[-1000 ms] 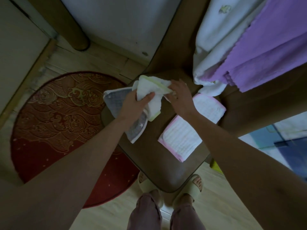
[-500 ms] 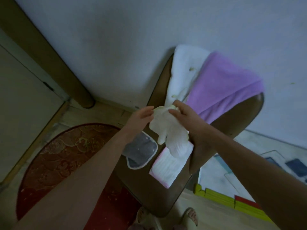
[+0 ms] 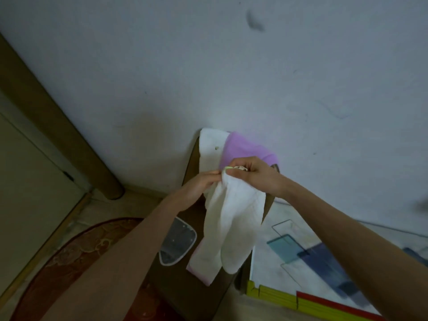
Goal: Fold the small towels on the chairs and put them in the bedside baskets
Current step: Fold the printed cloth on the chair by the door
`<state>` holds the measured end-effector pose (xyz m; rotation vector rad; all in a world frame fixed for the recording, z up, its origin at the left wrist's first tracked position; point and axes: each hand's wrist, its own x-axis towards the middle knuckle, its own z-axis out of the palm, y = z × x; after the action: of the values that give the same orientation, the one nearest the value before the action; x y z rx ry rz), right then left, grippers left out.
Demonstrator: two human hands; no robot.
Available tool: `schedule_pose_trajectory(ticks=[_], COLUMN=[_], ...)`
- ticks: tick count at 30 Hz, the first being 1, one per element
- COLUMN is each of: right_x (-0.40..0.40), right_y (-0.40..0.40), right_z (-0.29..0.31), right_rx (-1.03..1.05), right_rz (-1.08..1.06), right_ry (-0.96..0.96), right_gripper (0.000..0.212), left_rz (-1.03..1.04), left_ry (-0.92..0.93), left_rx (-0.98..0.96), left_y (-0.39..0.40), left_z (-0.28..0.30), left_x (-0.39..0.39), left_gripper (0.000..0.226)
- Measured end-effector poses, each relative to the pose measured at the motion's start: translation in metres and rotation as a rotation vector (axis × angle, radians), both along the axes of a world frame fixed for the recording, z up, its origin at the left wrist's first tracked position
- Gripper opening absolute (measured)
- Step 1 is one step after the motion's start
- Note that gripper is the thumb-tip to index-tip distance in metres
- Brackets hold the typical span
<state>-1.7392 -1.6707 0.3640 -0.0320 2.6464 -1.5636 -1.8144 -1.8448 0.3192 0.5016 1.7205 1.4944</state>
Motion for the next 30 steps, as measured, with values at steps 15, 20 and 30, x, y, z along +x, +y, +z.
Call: schedule_pose_trajectory(ticks=[15, 20, 30], right_x=[0.07, 0.067, 0.042], right_y=[0.094, 0.058, 0.012], right_z=[-0.043, -0.013, 0.0], right_rx=[0.091, -0.009, -0.047], right_rz=[-0.49, -0.365, -0.083], right_ry=[0.022, 0.158, 0.072], right_gripper=[0.023, 0.024, 0.015], left_rz=[0.223, 0.036, -0.045], left_ry=[0.954, 0.823, 0.882], left_rx=[-0.401, -0.151, -0.041], left_y=[0.011, 0.025, 0.0], left_z=[0.002, 0.023, 0.041], left_x=[0.024, 0.035, 0.039], left_gripper=[0.03, 0.012, 0.015])
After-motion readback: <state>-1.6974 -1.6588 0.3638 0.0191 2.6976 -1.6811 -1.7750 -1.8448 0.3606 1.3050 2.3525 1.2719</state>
